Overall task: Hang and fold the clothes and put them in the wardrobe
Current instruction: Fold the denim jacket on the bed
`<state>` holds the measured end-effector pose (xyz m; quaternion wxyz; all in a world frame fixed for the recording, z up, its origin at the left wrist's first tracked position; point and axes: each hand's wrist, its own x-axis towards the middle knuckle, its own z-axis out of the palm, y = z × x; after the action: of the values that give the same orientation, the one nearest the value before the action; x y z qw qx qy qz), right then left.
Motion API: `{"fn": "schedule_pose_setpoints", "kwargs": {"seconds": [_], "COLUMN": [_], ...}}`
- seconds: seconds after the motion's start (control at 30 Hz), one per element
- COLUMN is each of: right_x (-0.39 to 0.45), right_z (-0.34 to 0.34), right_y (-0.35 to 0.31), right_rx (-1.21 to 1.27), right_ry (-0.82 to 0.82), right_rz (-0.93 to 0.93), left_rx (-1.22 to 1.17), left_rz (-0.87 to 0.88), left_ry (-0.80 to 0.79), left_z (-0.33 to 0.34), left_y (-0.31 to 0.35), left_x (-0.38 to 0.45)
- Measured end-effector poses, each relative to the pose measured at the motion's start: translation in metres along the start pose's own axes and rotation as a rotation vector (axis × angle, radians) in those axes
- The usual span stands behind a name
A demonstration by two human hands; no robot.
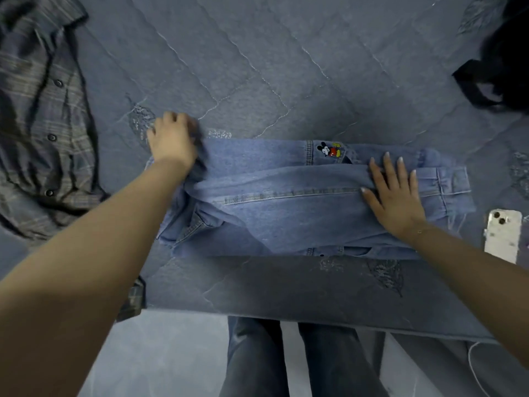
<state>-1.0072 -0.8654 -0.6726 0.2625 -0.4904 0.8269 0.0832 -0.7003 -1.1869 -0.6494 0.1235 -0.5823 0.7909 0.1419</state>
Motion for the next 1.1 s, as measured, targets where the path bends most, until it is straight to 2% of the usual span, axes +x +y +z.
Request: {"fn": "schedule_pose_setpoints", "kwargs": {"seconds": [0.07,0.1,0.17,0.23,0.3,0.37,0.43,0.53,0.6,0.67,0.73,0.77,0.83,0.9,1.0,1.1], "right_x": [-0.012,-0.018,-0.024,-0.029,-0.034,-0.036,-0.033,-0.037,-0.052,-0.077,-0.106,-0.118,-0.135,-0.142,-0.13,-0.106], "right_z": [-0.004,-0.006,-0.009,-0.007,-0.002,0.004,0.005,-0.003,-0.014,-0.02,-0.015,-0.011,0.0,0.011,0.023,0.025], "right_y": [0.003,0.005,0.013,0.03,0.056,0.077,0.083,0.079,0.075,0.071,0.066,0.063,0.058,0.056,0.048,0.05], "right_rx": [0.082,0.105,0.077,-0.027,-0.08,-0.069,0.022,0.319,0.587,0.881,1.24,1.425,1.78,1.973,2.144,2.187], "right_ry": [0.124,0.187,0.216,0.168,0.117,0.091,0.072,0.111,0.269,0.433,0.577,0.588,0.387,0.164,0.047,0.052], "right_rz": [0.087,0.104,0.049,-0.004,0.106,0.215,0.217,0.223,0.277,0.444,0.782,0.968,1.206,1.281,1.19,1.066], "left_rx": [-0.075,-0.156,-0.212,-0.025,0.15,0.202,0.234,0.12,-0.047,-0.164,-0.229,-0.244,-0.23,-0.207,-0.155,-0.038], "left_rz": [0.221,0.37,0.664,0.829,0.794,0.707,0.669,0.62,0.605,0.67,0.68,0.673,0.689,0.681,0.544,0.524], "left_ry": [0.143,0.146,0.033,-0.072,-0.114,-0.15,-0.211,-0.281,-0.234,-0.163,-0.216,-0.246,-0.278,-0.333,-0.51,-0.582], "left_z": [0.004,0.012,0.037,0.069,0.094,0.103,0.101,0.083,0.063,0.047,0.04,0.039,0.044,0.053,0.069,0.08], "left_y": [0.031,0.047,0.074,0.084,0.079,0.073,0.075,0.089,0.11,0.146,0.197,0.225,0.281,0.332,0.385,0.409], "left_x": [-0.024,-0.043,-0.089,-0.123,-0.128,-0.117,-0.109,-0.116,-0.126,-0.134,-0.137,-0.136,-0.129,-0.12,-0.101,-0.088]}}
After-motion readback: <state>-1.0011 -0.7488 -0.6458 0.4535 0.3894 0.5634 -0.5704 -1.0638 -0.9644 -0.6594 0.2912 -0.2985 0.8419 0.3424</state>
